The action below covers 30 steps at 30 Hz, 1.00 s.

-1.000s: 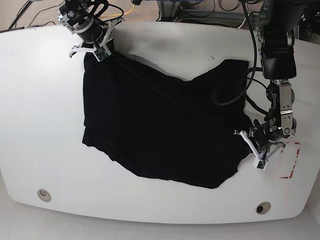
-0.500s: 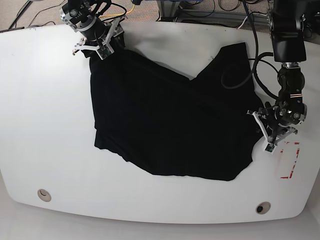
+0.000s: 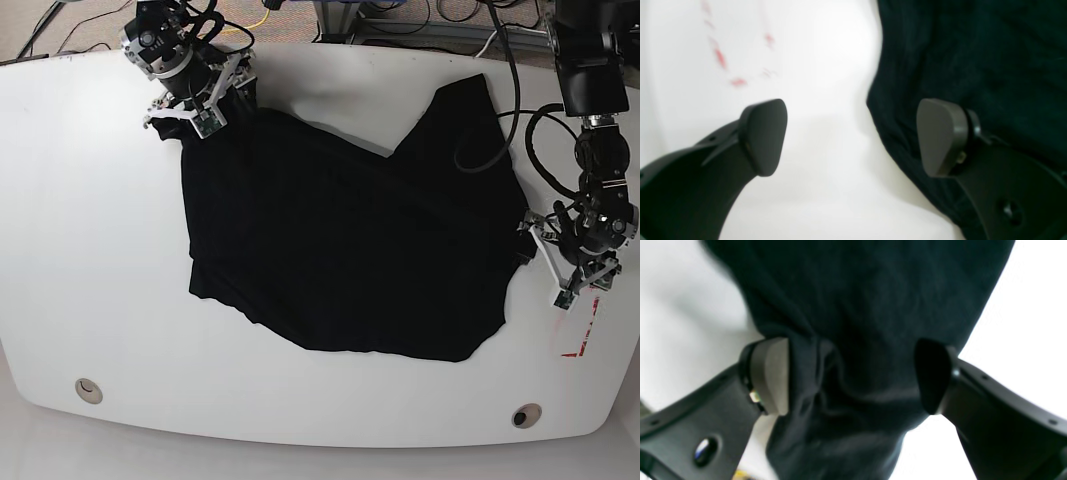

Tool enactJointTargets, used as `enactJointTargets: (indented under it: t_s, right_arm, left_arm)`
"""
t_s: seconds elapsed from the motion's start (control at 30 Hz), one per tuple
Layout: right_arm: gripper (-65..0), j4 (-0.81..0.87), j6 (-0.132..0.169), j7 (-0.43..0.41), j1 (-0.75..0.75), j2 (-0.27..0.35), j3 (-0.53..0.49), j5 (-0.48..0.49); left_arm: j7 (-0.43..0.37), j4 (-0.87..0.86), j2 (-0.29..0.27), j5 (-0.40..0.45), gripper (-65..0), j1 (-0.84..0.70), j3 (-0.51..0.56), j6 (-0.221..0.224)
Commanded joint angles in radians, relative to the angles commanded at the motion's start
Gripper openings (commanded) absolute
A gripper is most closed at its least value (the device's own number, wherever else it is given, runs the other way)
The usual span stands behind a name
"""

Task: Layout the t-shirt on the table in an organized manner, then fold the t-shirt properly
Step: 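Grasp the shirt edge with the right gripper, left gripper holding, then pull the shirt edges apart with both grippers to spread it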

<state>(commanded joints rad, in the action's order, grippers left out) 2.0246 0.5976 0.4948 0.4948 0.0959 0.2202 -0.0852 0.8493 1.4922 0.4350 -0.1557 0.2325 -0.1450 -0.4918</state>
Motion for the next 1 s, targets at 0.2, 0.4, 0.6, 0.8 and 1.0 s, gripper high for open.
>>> enactJointTargets:
  t_s: [0.2, 0.4, 0.6, 0.8, 1.0]
  right_arm:
    - [-11.9, 0.000, 0.008, 0.126, -0.147, 0.006, 0.015, 0.000]
    - [-11.9, -0.018, 0.008, 0.199, -0.293, 0.012, 0.011, 0.006]
    - [-12.0, 0.003, 0.051, 0.328, -0.330, 0.006, 0.008, 0.006]
    - [-12.4, 0.008, 0.101, 0.353, -0.245, -0.037, 0.009, 0.002]
    - [-12.4, -0.005, 0.101, 0.278, -0.238, -0.046, 0.009, 0.002]
  left_arm:
    - [0.000, 0.038, -0.005, 0.002, -8.9, -0.040, -0.052, -0.008]
    - [-0.005, 0.040, -0.006, 0.000, -9.0, -0.078, -0.060, -0.008]
    - [-0.003, 0.057, -0.008, 0.002, -9.0, -0.094, -0.058, -0.006]
    - [-0.005, 0.061, -0.008, 0.002, -9.0, -0.106, -0.060, -0.006]
    - [-0.005, 0.060, -0.009, 0.000, -9.0, -0.107, -0.057, -0.006]
